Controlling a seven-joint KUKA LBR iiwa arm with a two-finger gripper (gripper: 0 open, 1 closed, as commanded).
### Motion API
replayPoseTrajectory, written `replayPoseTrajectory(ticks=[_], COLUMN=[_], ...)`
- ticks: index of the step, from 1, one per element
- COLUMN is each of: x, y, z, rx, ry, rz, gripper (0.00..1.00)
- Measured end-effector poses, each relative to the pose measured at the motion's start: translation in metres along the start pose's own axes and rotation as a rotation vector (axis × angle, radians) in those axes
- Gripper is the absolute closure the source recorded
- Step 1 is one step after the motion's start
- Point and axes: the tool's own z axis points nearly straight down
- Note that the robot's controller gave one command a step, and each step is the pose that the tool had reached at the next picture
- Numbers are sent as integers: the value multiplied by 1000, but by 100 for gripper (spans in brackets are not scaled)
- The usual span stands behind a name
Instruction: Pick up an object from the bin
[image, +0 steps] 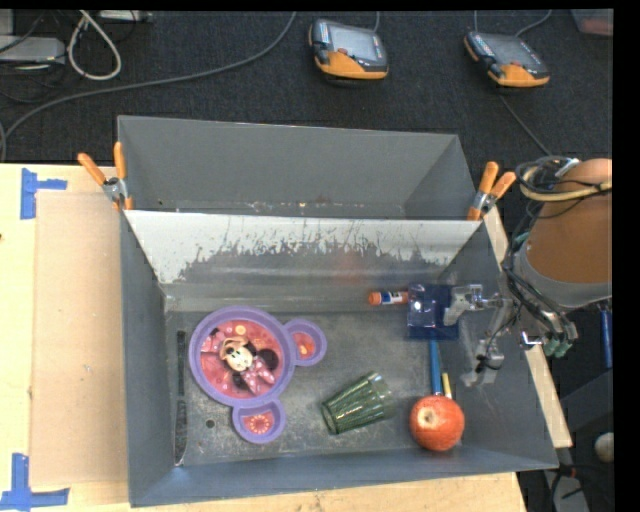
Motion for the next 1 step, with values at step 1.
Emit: replayPoseTrajectory(ticks=[1], x=[-31], y=[-12], z=[54], rx=[1], ry=[-8], rz=[221], gripper=[0])
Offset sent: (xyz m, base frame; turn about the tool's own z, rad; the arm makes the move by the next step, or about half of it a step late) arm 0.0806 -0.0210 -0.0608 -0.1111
